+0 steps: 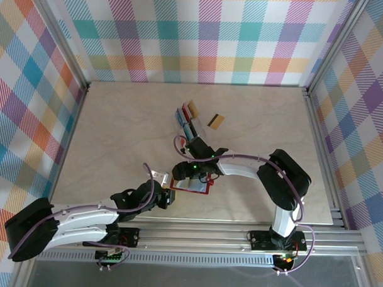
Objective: Put the credit cards into the card holder
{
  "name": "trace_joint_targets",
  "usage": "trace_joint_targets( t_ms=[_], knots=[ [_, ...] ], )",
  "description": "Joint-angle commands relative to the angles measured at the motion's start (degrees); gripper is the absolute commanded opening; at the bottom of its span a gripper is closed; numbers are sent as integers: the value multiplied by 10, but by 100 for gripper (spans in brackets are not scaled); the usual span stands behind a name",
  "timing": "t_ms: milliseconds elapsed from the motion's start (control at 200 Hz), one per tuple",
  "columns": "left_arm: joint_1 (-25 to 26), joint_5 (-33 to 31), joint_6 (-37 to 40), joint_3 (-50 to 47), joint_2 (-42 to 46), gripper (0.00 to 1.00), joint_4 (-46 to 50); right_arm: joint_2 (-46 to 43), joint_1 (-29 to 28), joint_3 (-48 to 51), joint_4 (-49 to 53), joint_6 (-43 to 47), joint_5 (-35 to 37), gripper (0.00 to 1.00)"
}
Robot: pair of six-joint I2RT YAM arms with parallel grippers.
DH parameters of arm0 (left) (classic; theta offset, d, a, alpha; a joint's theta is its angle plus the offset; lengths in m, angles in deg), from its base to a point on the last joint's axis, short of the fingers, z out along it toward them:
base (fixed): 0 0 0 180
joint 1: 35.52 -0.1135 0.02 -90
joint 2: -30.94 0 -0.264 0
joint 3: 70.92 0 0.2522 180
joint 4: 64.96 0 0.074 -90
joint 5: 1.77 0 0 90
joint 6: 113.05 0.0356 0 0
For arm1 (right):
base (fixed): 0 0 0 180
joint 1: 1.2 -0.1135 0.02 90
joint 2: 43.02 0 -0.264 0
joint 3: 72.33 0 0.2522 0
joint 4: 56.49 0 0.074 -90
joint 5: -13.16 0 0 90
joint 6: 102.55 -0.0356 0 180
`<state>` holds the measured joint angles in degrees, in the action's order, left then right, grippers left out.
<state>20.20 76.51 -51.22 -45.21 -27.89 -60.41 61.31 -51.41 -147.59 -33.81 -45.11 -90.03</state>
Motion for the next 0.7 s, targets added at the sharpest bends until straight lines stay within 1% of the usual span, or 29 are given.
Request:
trace_joint_targets(
  t_ms=[0,145,365,500,695],
  knots=[
    [7,-23,21,24,-27,36,-31,9,3,-15,16,-2,-15,65],
    [10,-11,27,23,-34,34,-58,10,3,-14,17,-1,-16,65],
    [11,-30,30,25,-34,32,-60,9,3,-17,17,-1,-20,66],
    [11,-31,32,31,-55,30,-75,11,3,-20,21,0,-20,66],
    [11,-25,32,40,-91,24,-99,9,3,-20,23,0,-21,66]
  ],
)
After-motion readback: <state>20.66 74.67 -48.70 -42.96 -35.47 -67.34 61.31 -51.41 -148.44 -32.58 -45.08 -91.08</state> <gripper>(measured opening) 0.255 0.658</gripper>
